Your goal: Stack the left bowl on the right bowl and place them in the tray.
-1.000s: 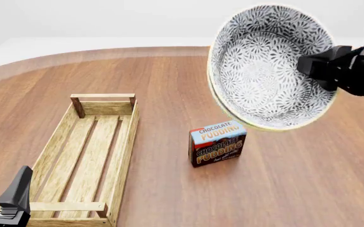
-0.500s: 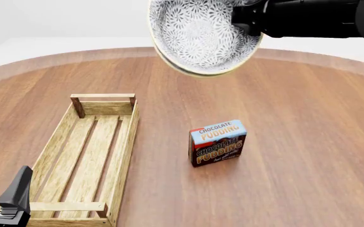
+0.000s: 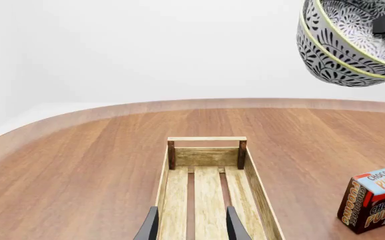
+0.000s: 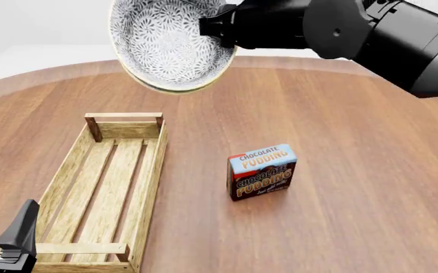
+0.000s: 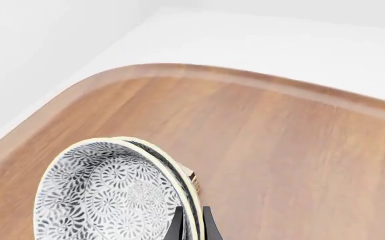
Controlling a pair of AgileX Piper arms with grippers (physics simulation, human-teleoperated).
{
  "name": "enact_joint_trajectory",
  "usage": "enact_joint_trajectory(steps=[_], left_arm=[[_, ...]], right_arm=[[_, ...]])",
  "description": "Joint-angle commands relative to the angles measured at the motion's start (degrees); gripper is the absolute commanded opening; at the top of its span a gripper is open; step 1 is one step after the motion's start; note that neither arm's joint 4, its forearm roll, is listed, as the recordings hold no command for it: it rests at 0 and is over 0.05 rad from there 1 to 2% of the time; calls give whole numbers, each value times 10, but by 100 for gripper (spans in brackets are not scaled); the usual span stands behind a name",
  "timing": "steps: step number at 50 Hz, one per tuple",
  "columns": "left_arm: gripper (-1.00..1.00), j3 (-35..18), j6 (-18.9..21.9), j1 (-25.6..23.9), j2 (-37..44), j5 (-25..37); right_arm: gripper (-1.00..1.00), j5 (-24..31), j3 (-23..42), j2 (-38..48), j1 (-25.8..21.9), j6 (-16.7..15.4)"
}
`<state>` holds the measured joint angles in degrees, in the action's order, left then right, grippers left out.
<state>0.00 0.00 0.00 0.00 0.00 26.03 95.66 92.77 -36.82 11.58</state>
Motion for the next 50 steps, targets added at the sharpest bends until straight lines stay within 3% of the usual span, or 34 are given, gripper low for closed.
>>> enact_joint_trajectory(steps=[1,24,50], left_arm=[[100,0,0,0,0,0],[100,0,0,0,0,0],[100,0,0,0,0,0]], right_arm=[[-100,-16,44,54,-35,12],[-100,-92,45,156,-92,45],[-100,-139,19,188,-122,62]])
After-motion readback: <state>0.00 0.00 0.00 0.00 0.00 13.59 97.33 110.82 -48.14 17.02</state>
